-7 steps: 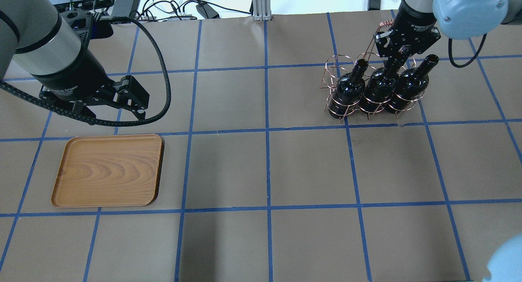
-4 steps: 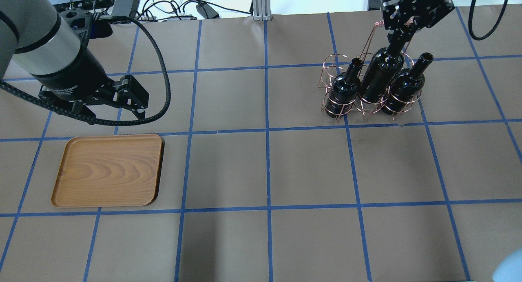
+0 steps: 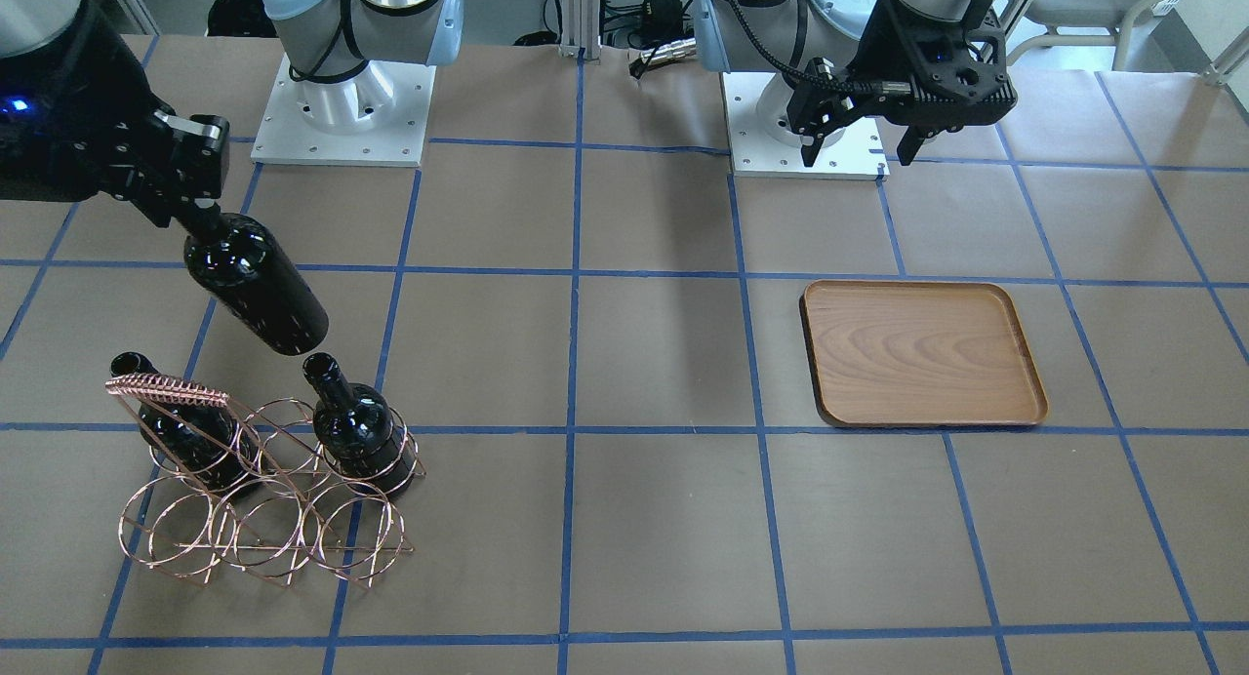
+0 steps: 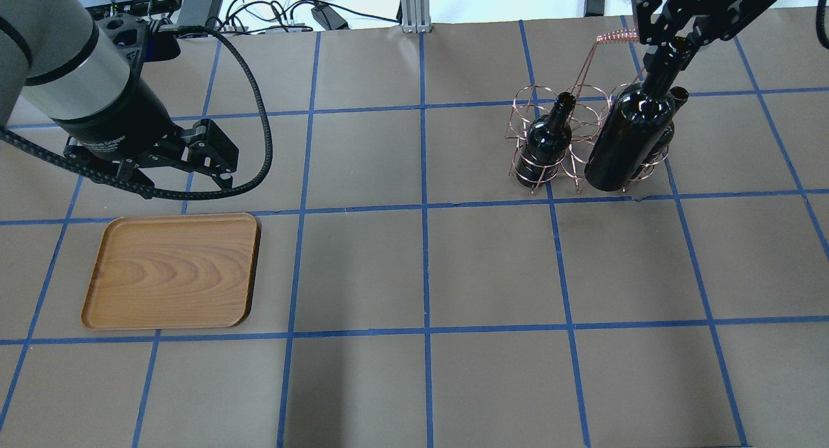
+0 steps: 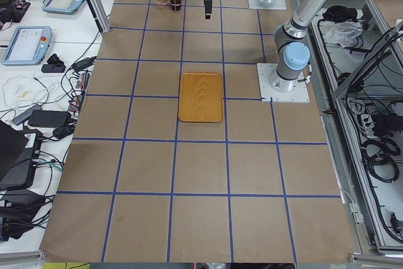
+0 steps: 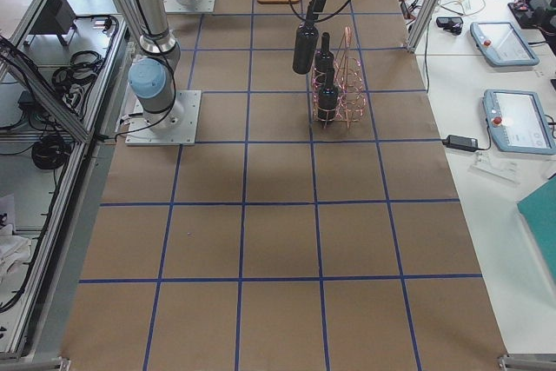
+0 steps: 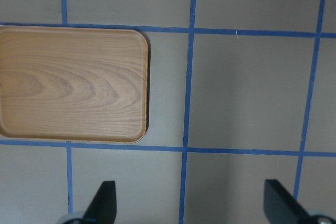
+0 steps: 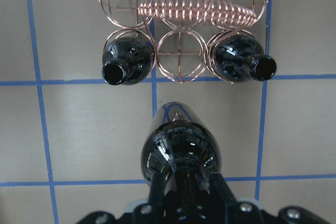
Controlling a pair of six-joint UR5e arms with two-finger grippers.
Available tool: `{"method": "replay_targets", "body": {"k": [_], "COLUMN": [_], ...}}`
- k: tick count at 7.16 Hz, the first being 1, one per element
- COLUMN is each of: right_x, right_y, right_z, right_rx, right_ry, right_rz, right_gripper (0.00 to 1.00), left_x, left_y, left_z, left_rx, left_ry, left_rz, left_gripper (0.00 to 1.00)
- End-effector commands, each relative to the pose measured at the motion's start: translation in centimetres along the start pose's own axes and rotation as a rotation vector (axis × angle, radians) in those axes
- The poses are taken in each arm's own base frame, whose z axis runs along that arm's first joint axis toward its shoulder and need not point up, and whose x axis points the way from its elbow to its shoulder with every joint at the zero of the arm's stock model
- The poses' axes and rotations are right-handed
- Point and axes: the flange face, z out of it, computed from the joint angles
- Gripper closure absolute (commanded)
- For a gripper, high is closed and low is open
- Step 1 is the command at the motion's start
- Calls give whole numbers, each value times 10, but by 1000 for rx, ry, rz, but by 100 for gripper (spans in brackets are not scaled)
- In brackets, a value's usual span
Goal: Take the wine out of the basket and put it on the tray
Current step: 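Carry the bottle with the right gripper toward the tray and stand it upright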
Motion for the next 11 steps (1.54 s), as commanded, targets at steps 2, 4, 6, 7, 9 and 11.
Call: {"method": "replay_targets", "body": {"k": [2,4,6,7,9,11], "right_x": [-115,-180,-239,-264,-315,-326], "right_y": [41,43,44,43,43,42], "right_z": [48,70,86,98,118,121], "right_rx": [39,83,112,105,130,139], "right_ry": [9,-2,-32,-25,0,-18], "right_rz": [109,176,248,254,268,321], "right_gripper": [87,87,87,87,87,87], "left_x": [-1,-2,-2,-2,-2,-2], "left_y": [0,-1,-1,-1,-1,-1], "left_z": [0,0,0,0,0,0], "left_rx": [1,1,1,1,-1,-1], "left_ry": [-5,-6,-6,-6,-6,-3], "left_rz": [0,7,5,5,1,-4], "left_gripper": [0,0,0,0,0,0]}}
